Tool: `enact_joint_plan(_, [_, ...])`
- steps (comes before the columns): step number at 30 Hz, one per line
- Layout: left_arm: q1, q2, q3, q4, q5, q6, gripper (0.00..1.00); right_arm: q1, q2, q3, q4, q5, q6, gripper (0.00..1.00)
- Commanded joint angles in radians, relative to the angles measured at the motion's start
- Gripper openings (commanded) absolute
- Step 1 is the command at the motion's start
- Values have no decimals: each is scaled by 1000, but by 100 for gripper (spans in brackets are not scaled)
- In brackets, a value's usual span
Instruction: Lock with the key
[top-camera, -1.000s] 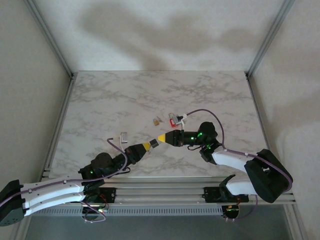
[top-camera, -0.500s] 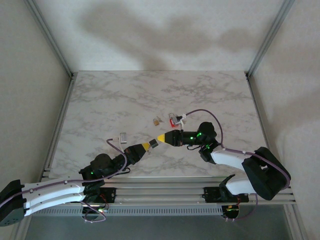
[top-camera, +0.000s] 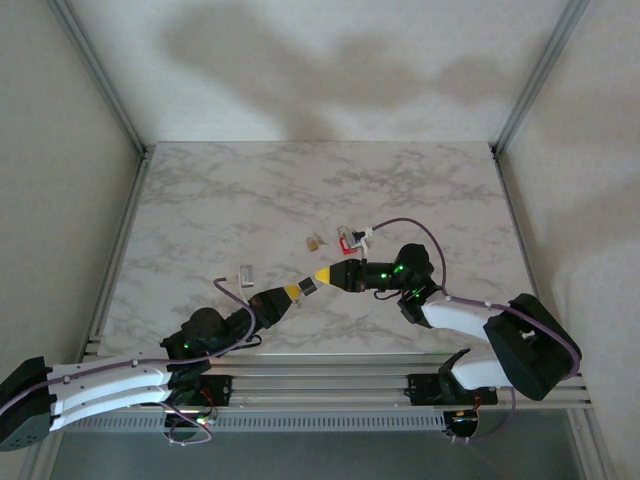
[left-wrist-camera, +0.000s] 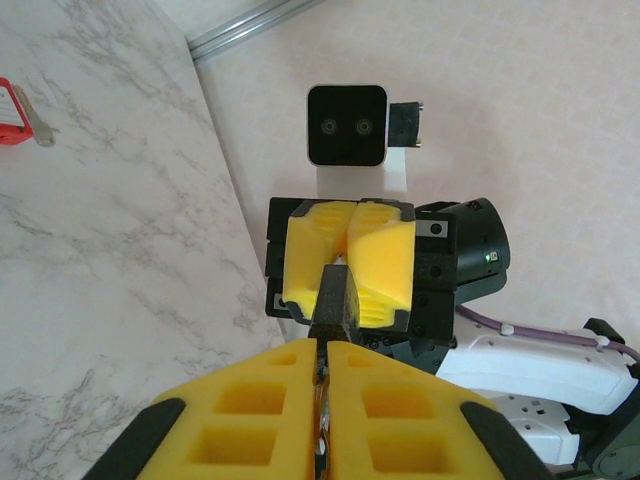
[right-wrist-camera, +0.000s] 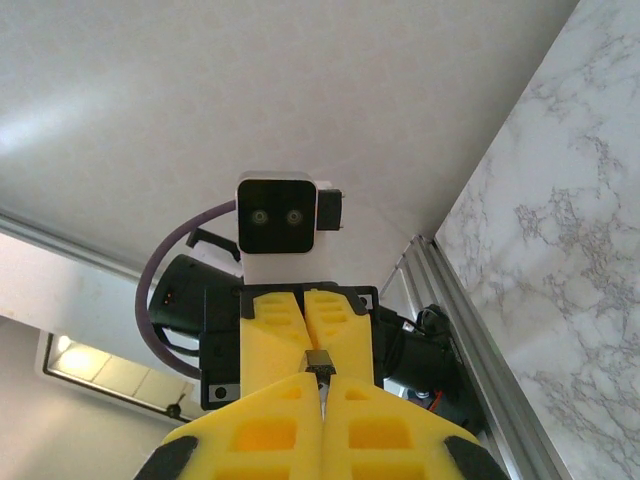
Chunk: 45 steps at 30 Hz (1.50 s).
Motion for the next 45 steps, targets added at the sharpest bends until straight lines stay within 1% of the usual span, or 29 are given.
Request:
enact_joint_plan(1, [5, 3, -7, 47, 38, -6, 11, 13, 9, 33, 50, -1, 6, 0])
enact_joint_plan(6, [6, 7, -7, 52, 44, -7, 11, 15, 15, 35, 49, -1, 5, 0])
enact_joint_plan(7, [5, 7, -7, 52, 44, -7, 10, 15, 14, 35, 49, -1, 5, 0])
enact_joint_plan(9, [6, 5, -7, 53, 47, -6, 3, 17, 15, 35, 51, -1, 5, 0])
enact_joint_plan(10, [6, 3, -7, 52, 45, -6, 2, 15, 15, 35, 50, -1, 5, 0])
enact_joint_plan(14, [6, -1, -8, 46, 40, -9, 0, 16, 20, 35, 49, 0, 6, 0])
enact_joint_plan(45, [5, -28, -21, 47, 21, -7, 0, 16, 21, 34, 49, 7, 4, 0])
